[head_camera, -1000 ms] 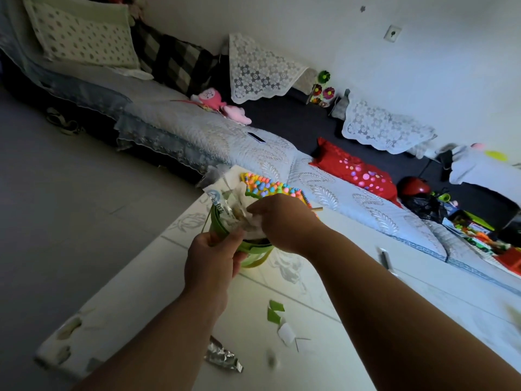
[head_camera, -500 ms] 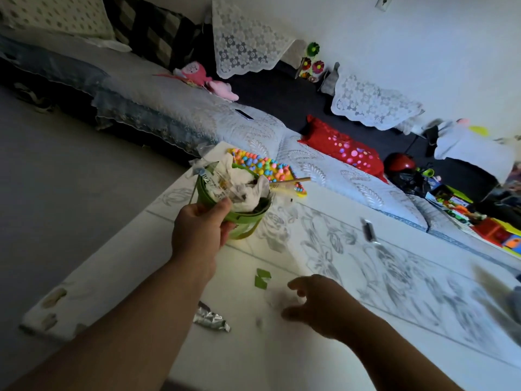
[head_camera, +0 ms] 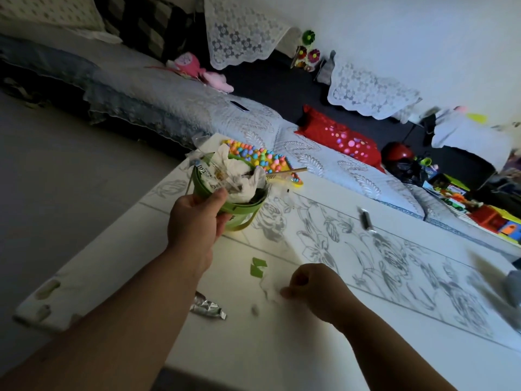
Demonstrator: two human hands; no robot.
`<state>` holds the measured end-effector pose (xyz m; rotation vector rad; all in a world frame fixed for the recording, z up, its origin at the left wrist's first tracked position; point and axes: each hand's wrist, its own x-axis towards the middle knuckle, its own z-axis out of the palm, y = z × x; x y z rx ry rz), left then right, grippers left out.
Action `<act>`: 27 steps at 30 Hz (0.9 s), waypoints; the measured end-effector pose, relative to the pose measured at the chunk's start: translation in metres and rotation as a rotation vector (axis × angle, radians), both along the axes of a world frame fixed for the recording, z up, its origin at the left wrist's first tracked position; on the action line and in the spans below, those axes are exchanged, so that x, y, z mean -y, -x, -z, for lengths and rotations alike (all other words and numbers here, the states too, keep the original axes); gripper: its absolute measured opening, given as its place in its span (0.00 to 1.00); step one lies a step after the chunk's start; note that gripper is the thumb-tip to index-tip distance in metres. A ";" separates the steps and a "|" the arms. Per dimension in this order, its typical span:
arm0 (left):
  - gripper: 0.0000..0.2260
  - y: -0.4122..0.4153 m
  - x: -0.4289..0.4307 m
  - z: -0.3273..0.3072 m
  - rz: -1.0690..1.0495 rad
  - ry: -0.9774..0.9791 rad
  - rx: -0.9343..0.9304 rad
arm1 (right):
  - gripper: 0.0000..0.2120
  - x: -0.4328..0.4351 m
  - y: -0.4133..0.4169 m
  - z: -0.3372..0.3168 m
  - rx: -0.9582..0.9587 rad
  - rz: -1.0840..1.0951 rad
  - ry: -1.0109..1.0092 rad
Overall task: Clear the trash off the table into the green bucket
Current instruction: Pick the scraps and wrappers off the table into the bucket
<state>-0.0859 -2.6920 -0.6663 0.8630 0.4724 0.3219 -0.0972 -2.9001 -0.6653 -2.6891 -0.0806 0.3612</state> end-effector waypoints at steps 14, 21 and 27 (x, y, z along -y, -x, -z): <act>0.09 -0.001 -0.005 0.002 -0.009 -0.028 -0.005 | 0.12 -0.026 -0.002 0.014 -0.026 -0.036 -0.031; 0.12 0.000 -0.004 0.001 -0.005 -0.022 0.004 | 0.11 -0.025 0.000 0.011 0.041 0.094 -0.262; 0.11 0.001 -0.003 0.001 -0.002 -0.026 -0.004 | 0.26 -0.049 -0.023 0.005 -0.064 0.011 -0.116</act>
